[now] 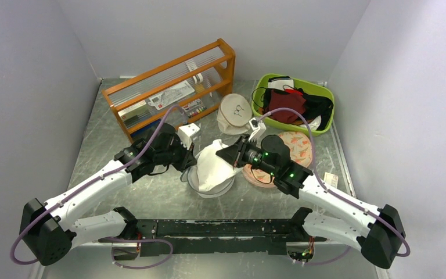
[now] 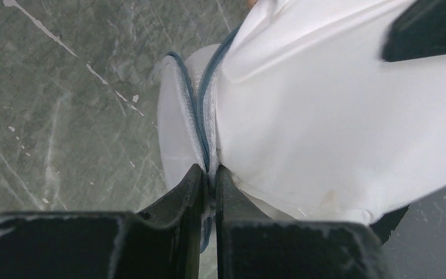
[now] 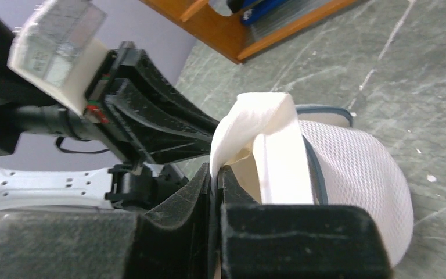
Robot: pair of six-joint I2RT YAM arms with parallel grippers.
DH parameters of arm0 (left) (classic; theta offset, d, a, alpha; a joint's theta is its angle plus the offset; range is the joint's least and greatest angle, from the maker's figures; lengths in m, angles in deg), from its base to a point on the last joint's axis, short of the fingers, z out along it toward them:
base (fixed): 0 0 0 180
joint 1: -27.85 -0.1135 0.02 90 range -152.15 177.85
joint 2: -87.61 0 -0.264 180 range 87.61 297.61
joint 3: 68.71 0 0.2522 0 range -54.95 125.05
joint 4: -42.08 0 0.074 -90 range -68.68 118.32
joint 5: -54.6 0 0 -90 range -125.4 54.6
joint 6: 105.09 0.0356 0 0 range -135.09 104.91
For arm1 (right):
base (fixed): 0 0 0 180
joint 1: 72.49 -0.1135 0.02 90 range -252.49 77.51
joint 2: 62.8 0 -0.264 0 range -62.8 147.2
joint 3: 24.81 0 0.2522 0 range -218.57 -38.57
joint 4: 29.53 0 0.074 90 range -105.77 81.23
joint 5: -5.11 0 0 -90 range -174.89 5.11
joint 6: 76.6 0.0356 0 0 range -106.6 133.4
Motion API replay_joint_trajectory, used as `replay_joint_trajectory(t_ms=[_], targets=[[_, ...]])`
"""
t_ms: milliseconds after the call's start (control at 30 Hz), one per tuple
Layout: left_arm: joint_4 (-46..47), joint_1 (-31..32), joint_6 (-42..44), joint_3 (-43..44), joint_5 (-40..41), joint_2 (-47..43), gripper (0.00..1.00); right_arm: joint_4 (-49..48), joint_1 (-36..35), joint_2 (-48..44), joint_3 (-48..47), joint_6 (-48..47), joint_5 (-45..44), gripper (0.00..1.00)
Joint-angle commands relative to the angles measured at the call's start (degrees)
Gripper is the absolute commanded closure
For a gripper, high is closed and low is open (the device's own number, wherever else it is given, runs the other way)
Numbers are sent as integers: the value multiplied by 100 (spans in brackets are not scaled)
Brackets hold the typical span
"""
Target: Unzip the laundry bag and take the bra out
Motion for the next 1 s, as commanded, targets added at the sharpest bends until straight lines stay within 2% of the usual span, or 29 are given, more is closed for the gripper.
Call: replay_joint_trajectory(t_ms=[0, 200, 533, 833, 967], targets=[[39, 1, 64, 81, -56, -4, 93, -237, 114, -333, -421, 27, 486, 100], [78, 2, 50, 42, -19, -70, 93, 585, 113, -769, -871, -410, -53, 100], [31, -2, 57, 77, -7, -26, 92, 1227, 128, -980, -1107, -769, -783, 100], [35, 5, 73, 79, 36, -62, 66, 1829, 124, -1214, -1154, -1038, -2060, 100], [14, 4, 58, 80, 143, -144, 50, 2063, 123, -1169, -1260, -1158, -2686, 100]])
